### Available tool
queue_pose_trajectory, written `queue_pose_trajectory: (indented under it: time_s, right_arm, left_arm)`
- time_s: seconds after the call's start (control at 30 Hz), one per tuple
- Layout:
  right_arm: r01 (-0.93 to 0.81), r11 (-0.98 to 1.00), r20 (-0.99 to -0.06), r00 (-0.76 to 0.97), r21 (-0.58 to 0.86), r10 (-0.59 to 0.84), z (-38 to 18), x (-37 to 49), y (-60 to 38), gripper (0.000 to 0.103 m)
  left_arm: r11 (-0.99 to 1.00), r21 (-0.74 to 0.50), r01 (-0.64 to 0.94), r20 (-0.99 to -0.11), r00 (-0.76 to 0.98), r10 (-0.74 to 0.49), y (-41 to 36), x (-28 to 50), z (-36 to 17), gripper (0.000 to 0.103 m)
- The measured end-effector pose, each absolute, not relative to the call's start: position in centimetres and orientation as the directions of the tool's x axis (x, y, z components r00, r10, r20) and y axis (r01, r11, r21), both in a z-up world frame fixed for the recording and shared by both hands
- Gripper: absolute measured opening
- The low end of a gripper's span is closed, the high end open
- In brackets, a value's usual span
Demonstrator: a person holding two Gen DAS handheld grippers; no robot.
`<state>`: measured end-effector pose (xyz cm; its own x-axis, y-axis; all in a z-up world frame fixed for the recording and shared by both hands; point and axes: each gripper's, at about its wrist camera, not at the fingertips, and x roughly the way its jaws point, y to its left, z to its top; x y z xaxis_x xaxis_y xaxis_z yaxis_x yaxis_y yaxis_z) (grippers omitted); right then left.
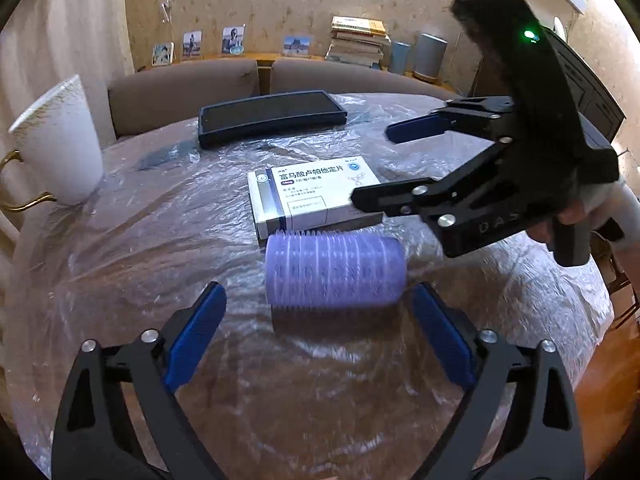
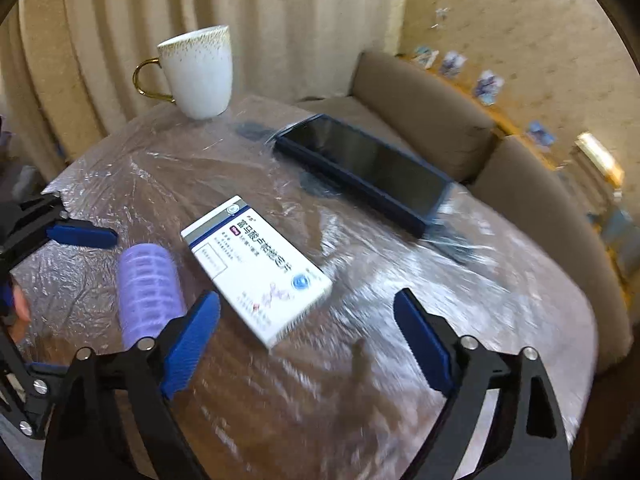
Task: Collect trash
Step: 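Grasp the purple roller with the left tool while the right tool grasps the white medicine box, then carry the purple roller and medicine box over the white bin with both tools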
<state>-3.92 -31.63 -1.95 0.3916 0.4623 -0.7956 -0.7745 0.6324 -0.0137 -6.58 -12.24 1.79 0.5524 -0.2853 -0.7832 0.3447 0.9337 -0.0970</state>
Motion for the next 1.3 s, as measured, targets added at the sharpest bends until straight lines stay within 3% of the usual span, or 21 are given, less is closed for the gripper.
queue_pose_trajectory:
  time_s: [0.2, 0.3, 0.47, 0.53, 0.6, 0.8, 1.3]
  right_arm:
    - [-0.835, 0.550, -0.801, 0.311, 0.027, 0.511, -2.7, -2.6, -30.2, 0.086]
    - [-0.861, 0.508, -0.807, 0.284, 0.022, 0.517, -3.0, -2.7, -29.5, 0.075]
    - [-0.874, 0.485, -0.805, 0.283, 0.007, 0.522, -2.9, -3.1, -29.0, 0.071]
    - [-0.873, 0.487, -0.804, 0.308, -0.026, 0.509, -2.8, -3.3, -28.9, 0.057]
    - [-0.872, 0.488, -0.804, 0.313, -0.033, 0.505, -2.7, -3.5, -28.9, 0.052]
    - [-0.842, 0.540, -0.766, 0.358, -0.017, 0.534, -1.6, -4.6, -30.0, 0.051]
    - [-0.681, 0.716, -0.707, 0.430, 0.156, 0.562, 0.1, -7.8, -33.7, 0.050]
  left_arm:
    - [0.928, -0.139, 0.345, -0.789, 0.527, -0.315, -12.2, -5.2, 1.0, 0.083]
    - [0.926, -0.125, 0.355, -0.784, 0.536, -0.311, -12.3, -5.2, 1.0, 0.078]
    - [0.925, -0.108, 0.365, -0.785, 0.539, -0.305, -12.6, -4.8, 0.8, 0.072]
    - [0.926, -0.099, 0.365, -0.786, 0.542, -0.298, -12.7, -4.6, 0.8, 0.072]
    - [0.928, -0.089, 0.362, -0.786, 0.547, -0.288, -12.7, -4.6, 0.8, 0.072]
    - [0.939, -0.054, 0.340, -0.773, 0.582, -0.255, -12.3, -5.0, 1.3, 0.072]
    - [0.946, -0.106, 0.305, -0.738, 0.613, -0.281, -9.8, -7.1, 2.6, 0.071]
